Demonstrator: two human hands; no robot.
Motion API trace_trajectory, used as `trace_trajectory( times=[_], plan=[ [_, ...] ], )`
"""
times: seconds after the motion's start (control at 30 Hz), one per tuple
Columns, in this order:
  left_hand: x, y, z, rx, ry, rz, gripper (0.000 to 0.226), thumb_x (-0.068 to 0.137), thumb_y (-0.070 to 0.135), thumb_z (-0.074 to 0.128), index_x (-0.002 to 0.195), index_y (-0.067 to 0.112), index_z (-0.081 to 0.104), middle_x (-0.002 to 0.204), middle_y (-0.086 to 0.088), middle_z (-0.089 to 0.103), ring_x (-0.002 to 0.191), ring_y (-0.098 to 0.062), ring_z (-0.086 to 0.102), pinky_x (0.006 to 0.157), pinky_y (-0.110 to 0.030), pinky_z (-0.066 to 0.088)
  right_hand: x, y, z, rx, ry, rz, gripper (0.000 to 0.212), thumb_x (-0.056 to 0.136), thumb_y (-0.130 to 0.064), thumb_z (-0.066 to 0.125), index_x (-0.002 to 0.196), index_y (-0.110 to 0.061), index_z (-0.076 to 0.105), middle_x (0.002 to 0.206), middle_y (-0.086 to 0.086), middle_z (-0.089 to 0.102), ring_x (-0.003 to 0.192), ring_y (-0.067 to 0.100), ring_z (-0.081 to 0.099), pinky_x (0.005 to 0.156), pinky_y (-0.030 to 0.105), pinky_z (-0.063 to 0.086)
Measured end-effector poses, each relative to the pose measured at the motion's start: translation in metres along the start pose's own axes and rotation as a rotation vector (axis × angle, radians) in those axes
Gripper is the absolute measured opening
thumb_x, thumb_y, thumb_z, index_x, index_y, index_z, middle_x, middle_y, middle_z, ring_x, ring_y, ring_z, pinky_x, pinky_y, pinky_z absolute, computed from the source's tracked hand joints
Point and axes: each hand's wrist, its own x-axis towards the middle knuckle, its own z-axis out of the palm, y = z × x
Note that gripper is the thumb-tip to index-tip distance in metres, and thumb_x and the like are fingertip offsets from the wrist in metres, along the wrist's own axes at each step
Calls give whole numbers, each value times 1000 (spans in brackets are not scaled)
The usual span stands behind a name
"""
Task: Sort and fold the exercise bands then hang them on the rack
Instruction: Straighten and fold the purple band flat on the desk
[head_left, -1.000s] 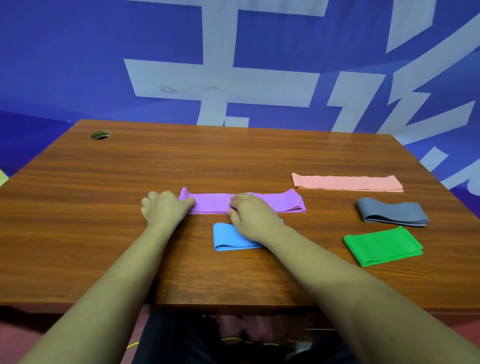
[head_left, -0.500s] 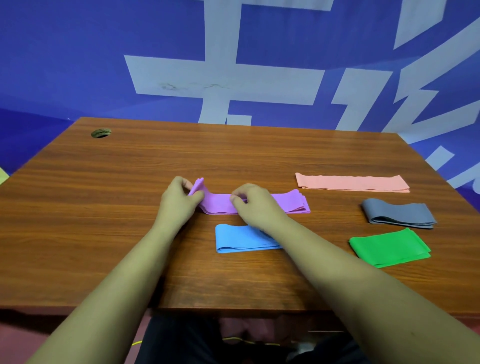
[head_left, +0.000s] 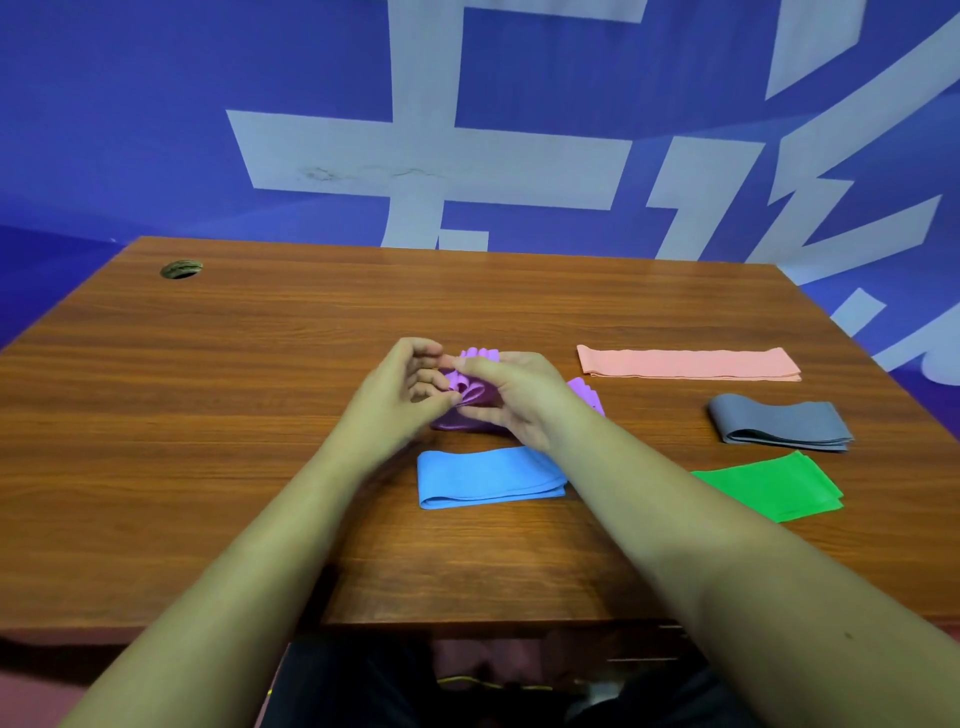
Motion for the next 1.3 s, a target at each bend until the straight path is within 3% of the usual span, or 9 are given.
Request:
trace_trajectory(
  times=[0.27, 0.37, 0.43, 0.53, 0.7, 0.83, 1.0, 1.17, 1.3],
  plan=[
    [4, -3, -2, 64, -1, 82, 50, 76, 1, 79, 118, 11, 54, 115, -4, 65, 89, -11, 56, 77, -22, 49, -1, -7, -2, 100, 51, 28, 27, 81, 17, 55, 108, 18, 60, 106, 28, 63, 98, 35, 66, 83, 49, 59],
    [7, -12, -5, 332, -32, 139, 71, 71, 29, 85, 132, 24, 50, 129, 8, 56, 114, -3, 52, 95, -17, 41, -3, -11, -6, 132, 65, 42, 16, 81, 17, 54, 95, 11, 60, 98, 21, 55, 96, 35, 62, 81, 50, 59],
    [8, -15, -2, 323, -136, 94, 79, 70, 35, 85, 138, 28, 44, 136, 12, 53, 127, -4, 48, 107, -28, 39, -5, -15, -10, 167, 79, 58, 18, 82, 15, 54, 98, 9, 59, 106, 24, 56, 103, 37, 63, 80, 47, 59],
    [13, -18, 6, 280, -128, 73, 71, 74, 25, 83, 135, 25, 47, 130, 10, 56, 122, -1, 52, 107, -34, 43, -6, -19, -17, 220, 94, 58, 35, 83, 14, 55, 116, 6, 57, 125, 26, 51, 107, 36, 61, 72, 41, 61],
    [23, -16, 18, 219, -216, 48, 69, 76, 23, 82, 131, 28, 42, 128, 10, 56, 116, -1, 56, 101, -28, 46, -8, -26, -31, 218, 72, -20, 54, 85, 15, 52, 124, -21, 62, 128, 19, 42, 105, 34, 58, 75, 41, 59],
    [32, -21, 24, 231, -190, 42, 60, 76, 26, 78, 126, 30, 46, 117, 8, 63, 103, -6, 62, 93, -34, 51, -14, -34, -33, 147, 62, -36, 44, 88, 14, 45, 115, -10, 68, 122, 18, 47, 103, 31, 57, 78, 38, 60],
    [34, -20, 21, 317, -145, 93, 48, 78, 31, 78, 120, 28, 55, 114, 10, 61, 102, -3, 58, 86, -22, 47, -8, -35, -48, 64, 195, -60, 39, 84, 14, 40, 93, -3, 74, 121, 20, 55, 103, 34, 61, 67, 32, 58],
    [35, -22, 17, 443, -144, 168, 55, 79, 30, 78, 128, 24, 53, 119, 7, 51, 110, -7, 50, 86, -11, 41, -7, -25, -59, -5, 209, -28, 17, 84, 2, 69, 101, 3, 70, 107, 18, 67, 101, 27, 66, 68, 31, 61],
    [34, -29, 18, 574, -234, 97, 72, 72, 38, 83, 132, 24, 45, 123, 9, 44, 114, -5, 43, 96, -25, 41, -8, -21, -60, -120, 239, -61, 20, 85, 5, 68, 103, -2, 68, 109, 13, 62, 94, 23, 67, 68, 31, 62]
  ],
)
